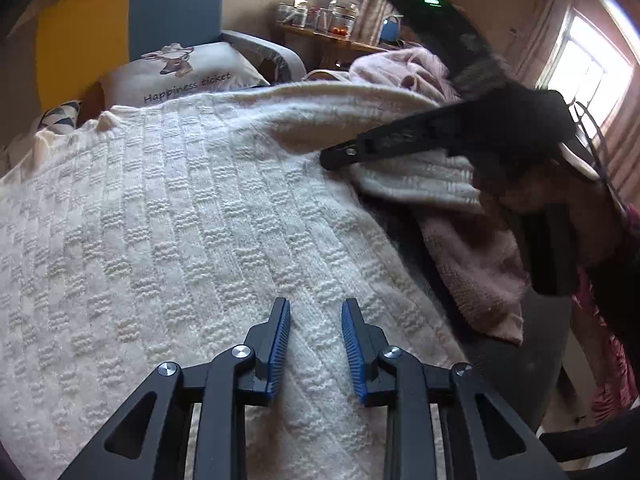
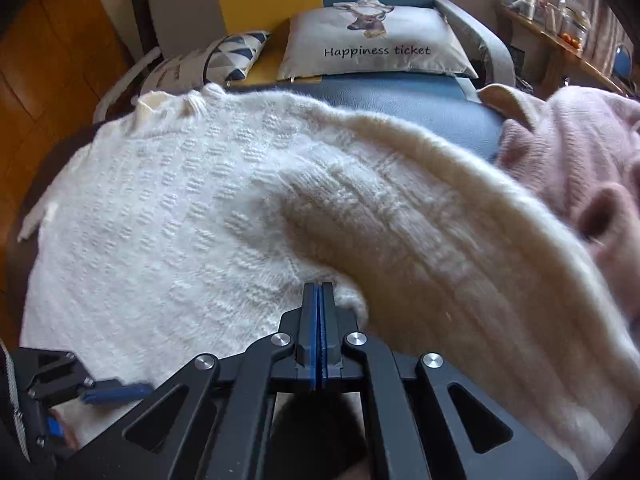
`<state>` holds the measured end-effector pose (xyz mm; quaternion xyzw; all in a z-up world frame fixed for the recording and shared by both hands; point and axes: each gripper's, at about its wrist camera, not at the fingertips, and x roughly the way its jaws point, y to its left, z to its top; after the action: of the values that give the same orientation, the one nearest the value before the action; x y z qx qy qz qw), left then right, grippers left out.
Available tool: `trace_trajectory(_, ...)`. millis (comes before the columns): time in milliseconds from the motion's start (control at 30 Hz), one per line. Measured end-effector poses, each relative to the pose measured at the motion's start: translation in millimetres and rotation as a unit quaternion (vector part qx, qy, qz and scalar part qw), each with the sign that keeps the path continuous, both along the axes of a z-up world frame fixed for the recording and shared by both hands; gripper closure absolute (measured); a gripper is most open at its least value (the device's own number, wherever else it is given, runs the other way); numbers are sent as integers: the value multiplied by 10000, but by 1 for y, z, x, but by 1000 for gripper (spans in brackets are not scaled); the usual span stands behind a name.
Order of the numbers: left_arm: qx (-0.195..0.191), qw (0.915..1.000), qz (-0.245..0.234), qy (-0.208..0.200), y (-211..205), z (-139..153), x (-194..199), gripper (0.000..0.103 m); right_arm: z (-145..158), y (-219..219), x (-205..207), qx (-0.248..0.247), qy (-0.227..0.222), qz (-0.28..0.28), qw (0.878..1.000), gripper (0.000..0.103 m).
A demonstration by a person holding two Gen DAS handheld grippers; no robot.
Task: Fold clothes
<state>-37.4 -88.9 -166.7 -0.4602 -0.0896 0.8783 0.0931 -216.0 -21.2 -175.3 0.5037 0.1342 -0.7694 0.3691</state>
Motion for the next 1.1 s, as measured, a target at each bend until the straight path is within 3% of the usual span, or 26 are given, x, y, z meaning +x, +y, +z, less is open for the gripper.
trace_trajectory(167,192,9998,-64,49,2,11,34,76,31,11,53,-539,-273,468,9971,100)
trace_trajectory(267,32,9996,-220,-146,14,-4,51,76,16,2,80,-115,-316,800,9962,100)
trace_trajectory(333,-180,9995,-263,46,20,-8,59,76,-9,1,80,307,-245,722,9966,102)
trace_trajectory(433,-256,9994,-229,43,21,-4,61,76,-13,23,54,-389,-787,28,9961,103)
trace_trajectory(667,-45,9998,-100,174,12,18,102,76,35,39,112,-577,-483,278,9968,98)
trace_trajectory(800,-204,9996,-174,127,17,1,120,76,16,44,155,-126,-556,454,9973,98)
trace_trajectory(900,-273,9995,-104,147,20,-1,125,76,-5,45,162,201,-279,408,9986,103)
trace_trajectory(1000,-59,9995,209,225,7,11,136,76,2,54,155,113,-493,-21,9987,100)
trace_trajectory(1100,-22,9976,532,439,-14,24,156,76,23,59,176,-140,-445,138,9988,98)
